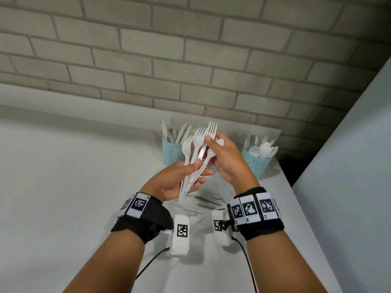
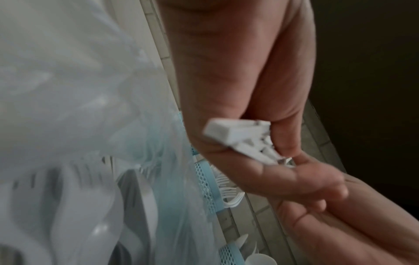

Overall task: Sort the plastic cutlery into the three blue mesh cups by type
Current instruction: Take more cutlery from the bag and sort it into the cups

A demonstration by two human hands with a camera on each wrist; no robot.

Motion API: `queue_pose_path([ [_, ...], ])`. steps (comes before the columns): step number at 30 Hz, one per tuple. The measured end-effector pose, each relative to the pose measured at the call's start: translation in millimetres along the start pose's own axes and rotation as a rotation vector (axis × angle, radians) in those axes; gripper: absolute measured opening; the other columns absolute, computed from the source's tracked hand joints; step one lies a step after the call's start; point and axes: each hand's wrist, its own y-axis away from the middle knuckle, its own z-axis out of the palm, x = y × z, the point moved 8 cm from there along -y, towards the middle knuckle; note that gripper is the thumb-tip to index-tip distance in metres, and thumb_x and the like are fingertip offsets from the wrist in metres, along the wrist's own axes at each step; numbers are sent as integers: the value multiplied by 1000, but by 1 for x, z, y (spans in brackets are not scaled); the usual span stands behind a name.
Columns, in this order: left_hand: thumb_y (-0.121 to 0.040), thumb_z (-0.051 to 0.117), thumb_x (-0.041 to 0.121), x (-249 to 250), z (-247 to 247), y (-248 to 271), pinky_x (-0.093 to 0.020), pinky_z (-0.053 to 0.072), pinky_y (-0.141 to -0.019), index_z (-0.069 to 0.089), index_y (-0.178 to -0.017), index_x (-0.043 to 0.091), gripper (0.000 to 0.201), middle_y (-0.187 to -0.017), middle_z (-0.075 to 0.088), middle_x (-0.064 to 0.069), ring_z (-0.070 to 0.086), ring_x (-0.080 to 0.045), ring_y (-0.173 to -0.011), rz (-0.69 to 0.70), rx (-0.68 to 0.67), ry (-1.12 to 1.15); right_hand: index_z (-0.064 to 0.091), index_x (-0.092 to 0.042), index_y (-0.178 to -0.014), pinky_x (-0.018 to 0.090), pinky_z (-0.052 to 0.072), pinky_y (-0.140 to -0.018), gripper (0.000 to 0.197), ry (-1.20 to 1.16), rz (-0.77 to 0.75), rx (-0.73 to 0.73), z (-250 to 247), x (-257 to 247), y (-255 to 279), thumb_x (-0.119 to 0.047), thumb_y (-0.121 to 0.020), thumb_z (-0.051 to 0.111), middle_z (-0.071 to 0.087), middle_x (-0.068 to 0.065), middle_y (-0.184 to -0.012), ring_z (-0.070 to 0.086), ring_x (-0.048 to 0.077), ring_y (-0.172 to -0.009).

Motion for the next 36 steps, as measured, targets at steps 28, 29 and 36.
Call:
queue_pose_path([
  [28, -93, 39, 50, -10, -9, 3, -11, 23, -40, 57, -116, 18, 43, -66, 41, 5, 27, -2, -46, -20, 85, -371, 52, -13, -116, 14, 42, -61, 34, 737, -129, 3, 2, -7, 3, -36, -91, 57, 56, -3, -95, 53, 11, -80],
  [29, -92, 41, 50, -8, -10, 3, -11, 23, -40, 57, -116, 18, 44, -66, 40, 5, 27, -2, -46, -4, 106, -415, 50, -13, -119, 10, 42, -58, 35, 730, -121, 9, 4, -8, 4, -33, -92, 57, 54, -3, -99, 53, 10, -80],
  [36, -96, 45, 36, 3, -10, 3, -22, 50, -56, 46, -126, 14, 37, -87, 57, -11, 58, -19, -65, 106, 291, -747, 34, -23, -136, 46, 31, -107, 63, 889, -84, 72, 20, -8, 14, -50, -85, 60, 49, 6, -123, 39, 25, -124],
])
